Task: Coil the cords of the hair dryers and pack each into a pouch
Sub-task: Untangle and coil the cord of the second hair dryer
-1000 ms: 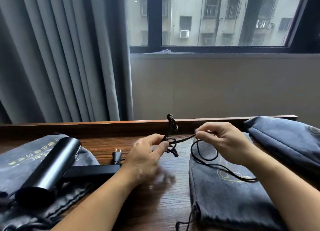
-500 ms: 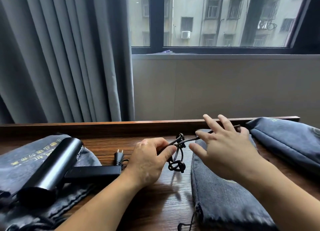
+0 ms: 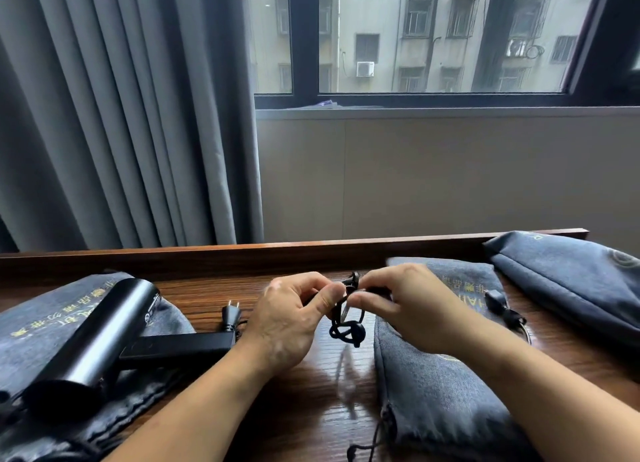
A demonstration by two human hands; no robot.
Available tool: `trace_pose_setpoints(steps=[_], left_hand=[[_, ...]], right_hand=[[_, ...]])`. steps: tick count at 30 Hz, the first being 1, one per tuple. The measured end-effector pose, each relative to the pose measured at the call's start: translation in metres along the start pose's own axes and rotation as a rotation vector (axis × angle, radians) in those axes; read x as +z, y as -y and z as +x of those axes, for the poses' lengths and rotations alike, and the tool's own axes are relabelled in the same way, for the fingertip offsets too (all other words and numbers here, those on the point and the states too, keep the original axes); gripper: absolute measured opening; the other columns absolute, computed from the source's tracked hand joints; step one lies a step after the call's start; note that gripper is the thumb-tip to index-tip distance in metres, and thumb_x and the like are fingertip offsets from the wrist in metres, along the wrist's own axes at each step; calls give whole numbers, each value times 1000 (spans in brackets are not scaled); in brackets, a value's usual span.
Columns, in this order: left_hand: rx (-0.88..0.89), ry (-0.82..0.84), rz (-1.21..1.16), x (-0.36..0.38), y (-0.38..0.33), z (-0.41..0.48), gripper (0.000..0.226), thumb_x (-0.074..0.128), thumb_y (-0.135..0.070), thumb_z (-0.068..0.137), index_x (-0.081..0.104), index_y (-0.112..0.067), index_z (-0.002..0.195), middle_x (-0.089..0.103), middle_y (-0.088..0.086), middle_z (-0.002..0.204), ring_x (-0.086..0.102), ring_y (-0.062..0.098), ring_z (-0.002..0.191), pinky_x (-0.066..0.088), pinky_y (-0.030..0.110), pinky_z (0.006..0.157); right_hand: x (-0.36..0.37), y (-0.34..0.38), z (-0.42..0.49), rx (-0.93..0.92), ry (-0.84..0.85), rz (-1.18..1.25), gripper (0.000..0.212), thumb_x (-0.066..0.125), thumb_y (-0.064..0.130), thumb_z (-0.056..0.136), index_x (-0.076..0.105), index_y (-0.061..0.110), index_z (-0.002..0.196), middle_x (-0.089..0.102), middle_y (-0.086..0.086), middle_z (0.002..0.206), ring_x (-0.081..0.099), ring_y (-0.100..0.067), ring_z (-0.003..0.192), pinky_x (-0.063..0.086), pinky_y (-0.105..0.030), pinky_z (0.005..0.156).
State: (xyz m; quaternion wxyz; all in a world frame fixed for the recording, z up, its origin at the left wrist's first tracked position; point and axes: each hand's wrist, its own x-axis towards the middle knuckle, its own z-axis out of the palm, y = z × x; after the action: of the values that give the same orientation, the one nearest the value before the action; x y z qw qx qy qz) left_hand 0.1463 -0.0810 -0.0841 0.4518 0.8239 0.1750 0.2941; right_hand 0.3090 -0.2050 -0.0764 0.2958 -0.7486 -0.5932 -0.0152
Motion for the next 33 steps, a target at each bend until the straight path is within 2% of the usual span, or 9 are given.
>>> trace_pose_setpoints(steps=[5, 7, 10, 16, 22, 26, 28, 30, 33], left_hand=[[-95, -154, 187, -8, 11, 10, 37, 55, -49, 99, 75, -27, 77, 54, -14, 51, 49, 0, 49, 36, 18, 54], [-103, -231, 316, -13, 10, 12, 37, 60, -45, 96, 74, -26, 68, 54, -19, 45, 52, -1, 51, 33, 14, 51], [-121, -286, 481, -21, 9, 14, 42, 60, -41, 91, 68, -19, 57, 63, -7, 54, 60, 9, 62, 44, 22, 57], [-329, -207, 796, -33, 12, 19, 36, 60, -45, 84, 73, -16, 67, 67, 1, 82, 64, 24, 82, 57, 34, 73], [-214, -100, 999, -19, 25, 18, 21, 54, -35, 90, 73, -27, 96, 62, -9, 108, 56, 19, 110, 37, 41, 99], [214, -161, 634, -8, 24, 14, 41, 53, -14, 72, 75, -29, 104, 71, -11, 114, 60, 9, 113, 43, 41, 110], [222, -89, 323, -4, 11, 7, 50, 50, -14, 72, 71, -31, 115, 74, -9, 116, 67, 10, 103, 50, 32, 101], [165, 51, 58, 2, 4, 0, 47, 52, -19, 80, 62, -34, 123, 74, -7, 114, 72, 20, 99, 55, 38, 93], [89, 177, -97, 7, 2, 0, 34, 60, -38, 91, 57, -27, 124, 75, 2, 106, 72, 13, 97, 57, 36, 91]], right_hand=[[-20, -17, 0, 35, -30, 416, 18, 75, 37, 89, 75, 21, 79, 49, 4, 61, 38, -10, 58, 31, -34, 55], [-27, -23, -4, 19, -56, 574, 20, 75, 40, 86, 75, 20, 85, 56, -1, 71, 45, -13, 67, 36, -34, 61], [-33, -28, -7, 33, -91, 821, 7, 71, 24, 87, 75, 18, 88, 63, 0, 80, 52, -9, 74, 43, -22, 69], [-26, -28, -6, 37, -55, 887, 20, 66, 16, 85, 70, 4, 100, 71, -8, 83, 63, -12, 77, 48, -20, 67], [-8, -16, -3, 36, 64, 870, 10, 59, 6, 98, 67, 7, 103, 75, -9, 86, 57, -25, 82, 47, -23, 70], [-3, -10, -2, 42, 73, 903, 8, 57, 7, 97, 62, 6, 104, 75, -7, 86, 56, -16, 76, 47, -21, 69], [0, -8, -2, 45, 60, 926, 9, 57, 8, 98, 60, 4, 105, 75, -8, 87, 56, -11, 72, 46, -20, 68], [1, -6, 0, 42, 26, 955, 13, 60, 13, 97, 60, 4, 106, 74, -7, 87, 55, -11, 71, 45, -20, 67], [2, -5, 1, 43, -5, 975, 15, 63, 17, 95, 62, 5, 105, 71, -6, 82, 53, -13, 67, 44, -24, 64]])
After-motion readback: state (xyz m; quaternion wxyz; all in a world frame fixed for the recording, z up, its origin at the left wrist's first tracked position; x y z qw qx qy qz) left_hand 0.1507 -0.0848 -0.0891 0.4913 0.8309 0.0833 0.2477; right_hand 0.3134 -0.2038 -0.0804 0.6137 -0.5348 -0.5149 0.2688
